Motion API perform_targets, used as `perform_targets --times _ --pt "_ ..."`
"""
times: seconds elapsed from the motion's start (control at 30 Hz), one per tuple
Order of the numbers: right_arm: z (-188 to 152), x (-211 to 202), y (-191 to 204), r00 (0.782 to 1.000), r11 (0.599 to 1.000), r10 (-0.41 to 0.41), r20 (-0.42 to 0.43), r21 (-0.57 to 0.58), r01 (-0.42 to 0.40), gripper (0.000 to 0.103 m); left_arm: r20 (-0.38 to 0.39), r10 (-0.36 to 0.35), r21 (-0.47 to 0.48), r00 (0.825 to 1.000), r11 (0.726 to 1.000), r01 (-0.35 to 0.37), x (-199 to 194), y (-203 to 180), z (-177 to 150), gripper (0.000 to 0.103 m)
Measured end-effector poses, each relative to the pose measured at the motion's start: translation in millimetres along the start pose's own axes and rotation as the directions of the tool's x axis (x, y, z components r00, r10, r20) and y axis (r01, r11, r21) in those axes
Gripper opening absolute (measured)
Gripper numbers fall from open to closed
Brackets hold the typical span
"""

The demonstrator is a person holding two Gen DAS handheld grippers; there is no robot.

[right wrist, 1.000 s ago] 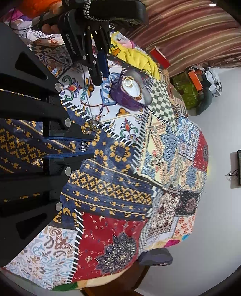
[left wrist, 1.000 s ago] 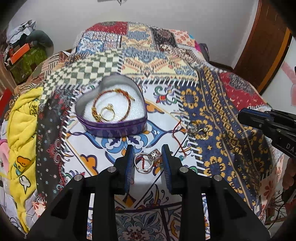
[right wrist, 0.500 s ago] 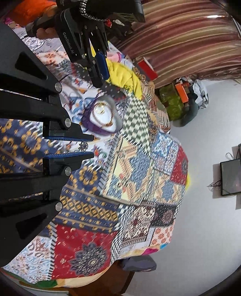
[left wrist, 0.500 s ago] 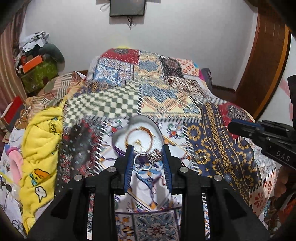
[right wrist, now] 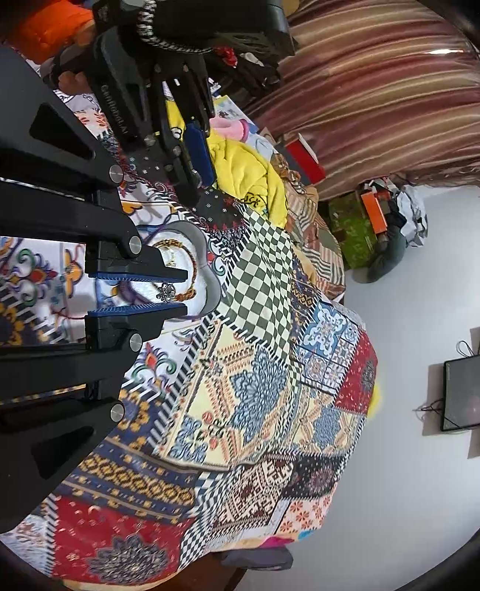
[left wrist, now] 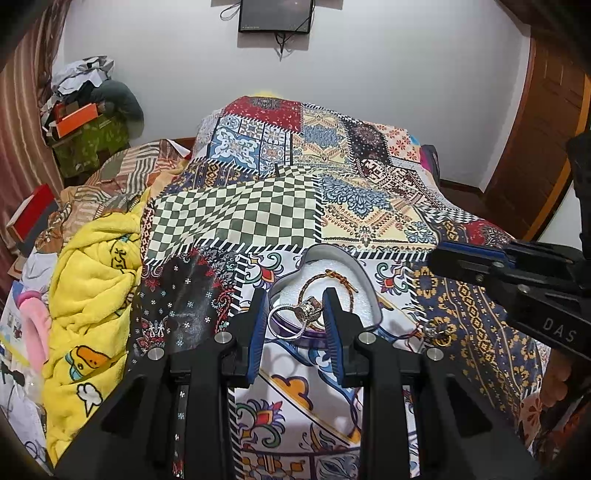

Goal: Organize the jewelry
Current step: 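Carry both pieces into the heart tin and open both tools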

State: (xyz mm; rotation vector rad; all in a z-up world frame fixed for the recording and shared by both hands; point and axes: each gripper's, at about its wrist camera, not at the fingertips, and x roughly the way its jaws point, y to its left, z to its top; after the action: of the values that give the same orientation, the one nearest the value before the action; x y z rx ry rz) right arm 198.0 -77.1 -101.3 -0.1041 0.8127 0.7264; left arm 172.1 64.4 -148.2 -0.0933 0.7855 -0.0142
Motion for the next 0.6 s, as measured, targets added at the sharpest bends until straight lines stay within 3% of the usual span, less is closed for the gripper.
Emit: perform_targets --times 0.6 --pt "16.8 57.8 -1.3 0.989 0.997 0.070 -0.130 -0.029 -0.074 0.010 -0.060 -0.043 0.000 0.997 0.999 0.043 51.9 9.7 8.2 0.029"
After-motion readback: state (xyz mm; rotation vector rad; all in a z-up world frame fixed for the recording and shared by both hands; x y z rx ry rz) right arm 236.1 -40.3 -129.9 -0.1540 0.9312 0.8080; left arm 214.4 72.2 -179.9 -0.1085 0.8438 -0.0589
